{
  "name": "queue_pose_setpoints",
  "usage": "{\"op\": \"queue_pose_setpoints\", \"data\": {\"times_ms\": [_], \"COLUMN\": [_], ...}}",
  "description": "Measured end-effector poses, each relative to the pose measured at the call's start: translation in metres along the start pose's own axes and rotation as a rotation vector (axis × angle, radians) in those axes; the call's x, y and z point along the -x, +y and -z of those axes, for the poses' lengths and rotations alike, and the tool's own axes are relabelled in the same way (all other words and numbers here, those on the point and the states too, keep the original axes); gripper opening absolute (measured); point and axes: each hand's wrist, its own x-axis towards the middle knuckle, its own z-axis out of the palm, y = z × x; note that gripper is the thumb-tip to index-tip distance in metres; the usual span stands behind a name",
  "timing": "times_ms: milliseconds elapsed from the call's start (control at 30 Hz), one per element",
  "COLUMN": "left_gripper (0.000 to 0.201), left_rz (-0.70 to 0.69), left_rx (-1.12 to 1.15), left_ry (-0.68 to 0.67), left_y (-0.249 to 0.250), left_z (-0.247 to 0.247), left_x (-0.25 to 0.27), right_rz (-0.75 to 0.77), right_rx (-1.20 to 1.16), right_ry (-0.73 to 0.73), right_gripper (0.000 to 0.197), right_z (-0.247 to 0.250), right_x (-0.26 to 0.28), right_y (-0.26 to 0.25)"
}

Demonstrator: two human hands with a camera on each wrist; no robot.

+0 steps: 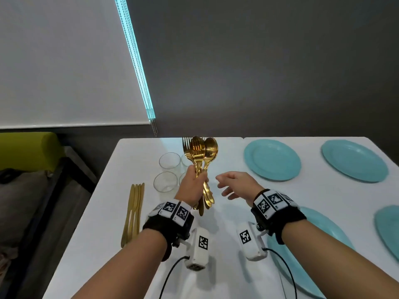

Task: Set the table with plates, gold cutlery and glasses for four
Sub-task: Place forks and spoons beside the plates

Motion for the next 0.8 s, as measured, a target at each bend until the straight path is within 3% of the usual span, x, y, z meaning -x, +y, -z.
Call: {"op": "queue_pose_setpoints", "data": {"times_ms": [200, 433, 633, 800], "left_gripper": [0.012, 0.006, 0.008, 0.012], "left_rz": [-0.004, 0.049, 0.069, 0.17], "left_rx": [0.027, 0.072, 0.074, 0.16], "left_ry": [-0.095, -0.161, -0.124, -0.041], "left_y": [0.006, 0.02, 0.025, 0.012], "left_z": [-0.078, -0.161, -0.216, -0.245], "left_x": [0.008, 0.019, 0.026, 0.026], "right_rz": [0.033, -0.015, -0.016, -0.086], "right_rx": [-0.112, -0.179, -0.195, -0.126], "right_ry": [0.078, 0.146, 0.239, 0.339], "right_gripper": [0.012, 0.014, 0.017, 0.017], "right_z": [0.045, 0.118, 0.173, 0.235], "right_x": [0.016, 0.036, 0.044, 0.054], "right_y": [0.022, 0.062, 0.098, 0.142]}}
